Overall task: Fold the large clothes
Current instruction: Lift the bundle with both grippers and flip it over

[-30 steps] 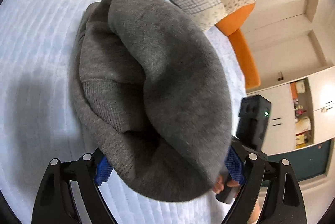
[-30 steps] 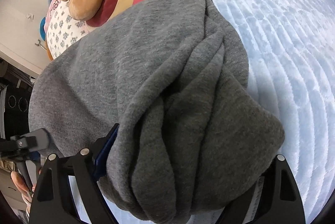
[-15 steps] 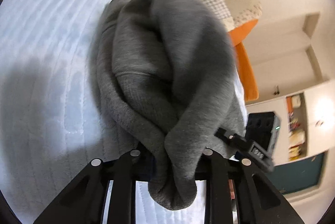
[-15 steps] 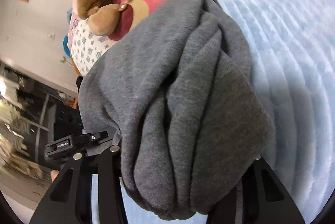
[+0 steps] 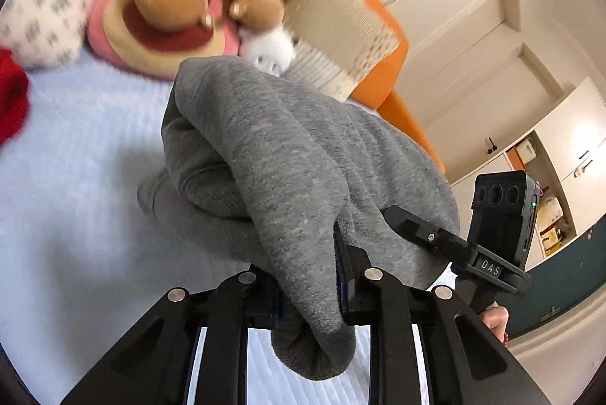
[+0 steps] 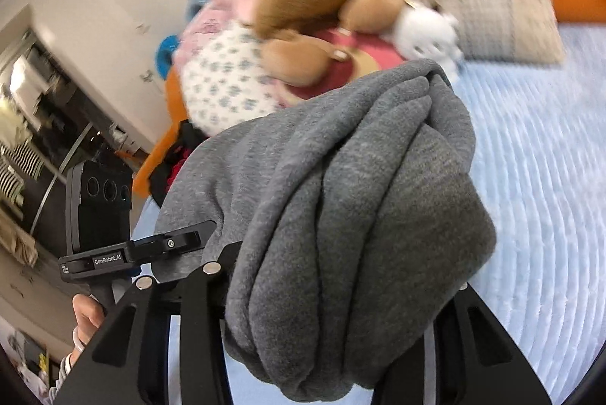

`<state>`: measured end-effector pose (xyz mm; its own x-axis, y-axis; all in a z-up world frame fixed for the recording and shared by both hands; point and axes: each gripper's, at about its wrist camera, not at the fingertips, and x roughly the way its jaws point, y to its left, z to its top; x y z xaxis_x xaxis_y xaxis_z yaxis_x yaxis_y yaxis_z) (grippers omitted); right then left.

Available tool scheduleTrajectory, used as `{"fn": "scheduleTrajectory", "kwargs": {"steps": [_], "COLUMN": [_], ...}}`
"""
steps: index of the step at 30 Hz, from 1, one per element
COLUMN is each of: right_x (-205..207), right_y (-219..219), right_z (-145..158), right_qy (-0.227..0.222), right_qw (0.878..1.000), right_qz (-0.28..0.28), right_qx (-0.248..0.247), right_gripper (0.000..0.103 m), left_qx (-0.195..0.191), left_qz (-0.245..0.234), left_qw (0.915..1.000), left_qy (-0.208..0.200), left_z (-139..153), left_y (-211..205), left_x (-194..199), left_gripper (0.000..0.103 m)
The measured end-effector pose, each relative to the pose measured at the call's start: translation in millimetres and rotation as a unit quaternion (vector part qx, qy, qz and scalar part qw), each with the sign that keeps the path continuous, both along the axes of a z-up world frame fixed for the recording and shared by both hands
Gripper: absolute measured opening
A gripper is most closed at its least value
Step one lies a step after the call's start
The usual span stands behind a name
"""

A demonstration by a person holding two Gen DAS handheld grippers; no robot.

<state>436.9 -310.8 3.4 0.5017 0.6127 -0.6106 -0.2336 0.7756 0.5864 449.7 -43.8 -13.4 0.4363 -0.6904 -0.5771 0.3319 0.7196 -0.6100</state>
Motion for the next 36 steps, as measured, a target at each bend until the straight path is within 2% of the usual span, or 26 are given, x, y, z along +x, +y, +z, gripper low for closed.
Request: {"fn": "scheduleTrajectory", "kwargs": {"steps": [2,6,10,14,18,23,27,30,36], "right_x": [-9,-21,-31,-43,-60,-90,-111,-120,-129], "right_y": [26,81,160,248,339,457,530,571,617], "right_z": [29,68,98,113,117,108,98,91,81], "right_qy": [-0.017,-0.038,-0.055,-0.061,-0.055,-0.038,-0.024,-0.015,-0.006], "right_qw": [1.000,0.998,0.995,0.989,0.980,0.967,0.956,0.950,0.945], "right_qz": [0.012,0.040,0.084,0.130,0.183,0.247,0.286,0.306,0.323], "right_qx": [0.008,0.015,0.023,0.035,0.047,0.057,0.062,0.062,0.057], "right_gripper": [0.041,0.041,0.041,0.041,0.041,0.041,0.041,0.041,0.041], "left_qx": [0.001,0.017,0.026,0.036,0.046,0.056,0.062,0.069,0.067], "left_qz": [0.009,0.039,0.077,0.126,0.182,0.240,0.277,0.300,0.316], "left_qw": [0.9999,0.9980,0.9947,0.9887,0.9799,0.9678,0.9581,0.9511,0.9463], "left_qy": [-0.013,-0.048,-0.063,-0.073,-0.068,-0.053,-0.036,-0.025,-0.014], "left_z": [21,75,103,117,113,102,90,80,65], "left_y": [24,76,142,221,309,399,464,504,546], "left_x": [-16,-58,-96,-139,-187,-240,-278,-304,-326], "left_gripper": [0.024,0.025,0.025,0.025,0.025,0.025,0.025,0.025,0.026]}}
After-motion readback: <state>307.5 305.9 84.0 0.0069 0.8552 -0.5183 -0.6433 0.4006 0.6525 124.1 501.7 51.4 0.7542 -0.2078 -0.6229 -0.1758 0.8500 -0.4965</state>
